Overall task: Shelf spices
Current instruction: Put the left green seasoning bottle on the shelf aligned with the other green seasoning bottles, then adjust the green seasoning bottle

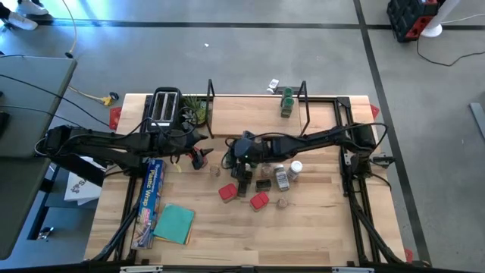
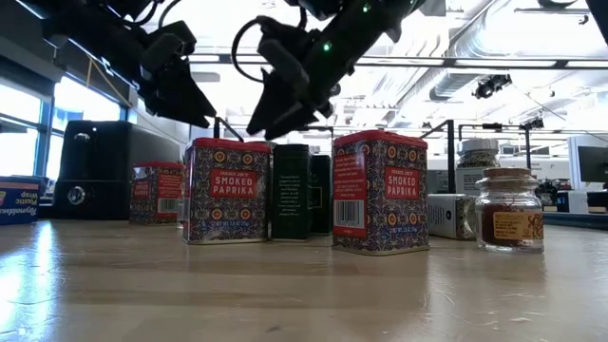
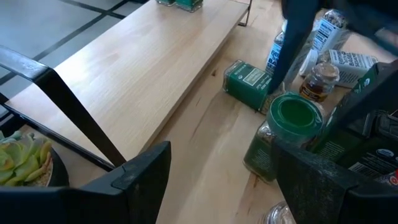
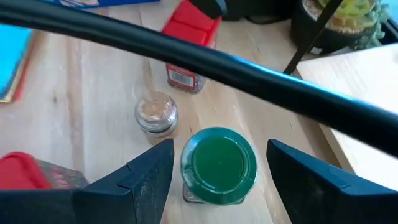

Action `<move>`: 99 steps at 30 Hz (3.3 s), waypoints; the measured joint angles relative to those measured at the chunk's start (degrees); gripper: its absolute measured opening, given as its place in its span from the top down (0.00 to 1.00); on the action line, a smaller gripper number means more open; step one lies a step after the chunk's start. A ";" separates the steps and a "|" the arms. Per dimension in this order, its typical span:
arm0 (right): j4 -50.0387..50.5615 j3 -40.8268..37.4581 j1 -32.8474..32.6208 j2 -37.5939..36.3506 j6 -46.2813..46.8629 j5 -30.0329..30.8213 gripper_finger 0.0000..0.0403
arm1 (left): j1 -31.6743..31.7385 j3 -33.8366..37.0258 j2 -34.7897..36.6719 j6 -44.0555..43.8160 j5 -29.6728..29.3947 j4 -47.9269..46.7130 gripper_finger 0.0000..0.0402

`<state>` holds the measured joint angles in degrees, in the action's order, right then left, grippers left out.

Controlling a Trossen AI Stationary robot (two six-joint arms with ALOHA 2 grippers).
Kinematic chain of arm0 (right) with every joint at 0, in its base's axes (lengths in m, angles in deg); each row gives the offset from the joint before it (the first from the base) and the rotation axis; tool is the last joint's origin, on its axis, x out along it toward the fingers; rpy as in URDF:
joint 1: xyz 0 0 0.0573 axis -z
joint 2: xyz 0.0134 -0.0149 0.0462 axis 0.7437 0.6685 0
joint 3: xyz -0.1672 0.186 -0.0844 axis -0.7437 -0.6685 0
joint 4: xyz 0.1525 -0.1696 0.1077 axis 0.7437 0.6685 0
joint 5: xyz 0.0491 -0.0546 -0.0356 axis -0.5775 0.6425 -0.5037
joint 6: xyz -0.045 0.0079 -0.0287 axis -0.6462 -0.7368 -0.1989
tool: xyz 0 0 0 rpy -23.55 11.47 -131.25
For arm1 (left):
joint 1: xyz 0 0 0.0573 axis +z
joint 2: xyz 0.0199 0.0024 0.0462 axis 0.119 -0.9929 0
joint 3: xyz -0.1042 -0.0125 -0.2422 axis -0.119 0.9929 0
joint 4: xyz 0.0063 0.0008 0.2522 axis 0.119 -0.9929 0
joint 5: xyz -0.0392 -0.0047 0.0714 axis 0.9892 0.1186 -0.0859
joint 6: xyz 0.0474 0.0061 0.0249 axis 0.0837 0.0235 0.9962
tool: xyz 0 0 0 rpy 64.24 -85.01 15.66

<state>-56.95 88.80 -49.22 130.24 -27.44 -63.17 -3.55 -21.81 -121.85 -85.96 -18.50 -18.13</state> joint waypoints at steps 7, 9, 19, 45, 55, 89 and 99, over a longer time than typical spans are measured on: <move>-0.09 -0.02 0.06 1.43 -0.48 0.01 0.38 | 0.00 0.00 0.01 -0.37 0.00 0.07 0.33; 0.31 -0.03 0.05 1.95 -0.52 0.00 0.38 | 0.00 0.00 0.00 -0.39 0.01 0.09 0.33; -2.32 -0.04 0.30 2.72 0.00 -0.59 0.51 | 0.00 0.00 0.01 -0.39 0.00 0.05 0.33; 36.69 -1.75 20.43 -26.18 -18.07 -9.04 0.53 | -0.01 0.00 0.01 -0.37 0.20 0.46 0.33; 28.12 -14.00 27.11 -26.63 -24.66 -13.54 0.53 | 0.00 0.00 0.01 -0.39 0.26 0.47 0.33; 35.34 -6.22 29.30 -26.63 -26.77 -6.62 0.42 | 0.00 0.00 0.01 -0.98 0.90 0.87 0.33; 51.84 -1.86 27.16 -26.64 -15.73 -9.32 0.59 | -0.17 0.00 0.01 -1.01 1.04 0.76 0.33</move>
<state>-5.11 86.94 -22.06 103.60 -43.17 -72.49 -3.72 -21.81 -121.84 -86.97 -17.46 -17.36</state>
